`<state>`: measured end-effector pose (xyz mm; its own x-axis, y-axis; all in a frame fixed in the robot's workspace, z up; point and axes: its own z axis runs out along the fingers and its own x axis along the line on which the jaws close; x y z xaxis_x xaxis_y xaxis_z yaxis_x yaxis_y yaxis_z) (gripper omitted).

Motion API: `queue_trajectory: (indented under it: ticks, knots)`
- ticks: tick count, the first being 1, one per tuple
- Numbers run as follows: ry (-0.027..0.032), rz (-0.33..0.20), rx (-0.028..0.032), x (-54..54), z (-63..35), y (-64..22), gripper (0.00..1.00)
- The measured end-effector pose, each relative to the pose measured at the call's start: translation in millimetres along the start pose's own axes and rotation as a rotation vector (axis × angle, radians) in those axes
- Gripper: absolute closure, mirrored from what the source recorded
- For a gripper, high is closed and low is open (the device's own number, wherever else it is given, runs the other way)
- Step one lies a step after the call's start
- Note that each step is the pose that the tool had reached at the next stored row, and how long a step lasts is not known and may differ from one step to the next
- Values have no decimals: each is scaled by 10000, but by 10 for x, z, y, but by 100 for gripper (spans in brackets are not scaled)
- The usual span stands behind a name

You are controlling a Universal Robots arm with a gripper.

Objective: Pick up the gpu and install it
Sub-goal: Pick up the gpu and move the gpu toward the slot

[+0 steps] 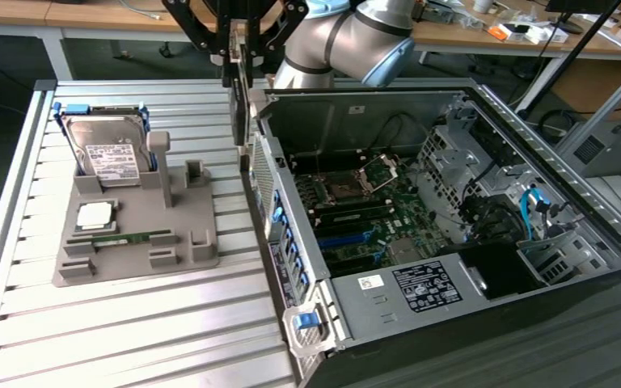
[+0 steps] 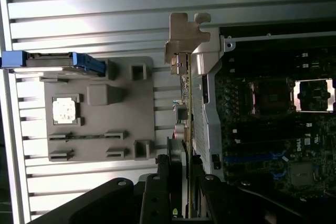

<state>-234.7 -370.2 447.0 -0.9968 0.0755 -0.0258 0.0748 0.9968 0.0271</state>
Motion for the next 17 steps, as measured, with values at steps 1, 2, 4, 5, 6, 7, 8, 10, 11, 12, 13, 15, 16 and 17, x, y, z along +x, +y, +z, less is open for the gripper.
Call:
queue_trajectory:
  ticks: [1,2,4,5,6,7,8,10,11,12,13,15,16,17]
  knots:
    - [0,0,3,-4,0,0,73]
    - [-1,1,4,-7,1,1,73]
    - [-1,0,9,-18,2,1,73]
    - [-1,0,10,-21,2,2,73]
    - [-1,0,12,-26,3,2,73]
    - [-1,0,14,-29,3,2,73]
    - [-1,0,16,-33,4,2,73]
    - [-1,0,20,-40,5,3,73]
    - [-1,0,23,-43,5,3,73]
    - [-2,0,24,-47,5,3,73]
    - [-1,0,26,-50,6,4,73]
    - [-2,-1,31,-57,7,4,73]
    - [-2,-1,33,-60,7,4,73]
    - [-2,-1,36,-64,7,5,73]
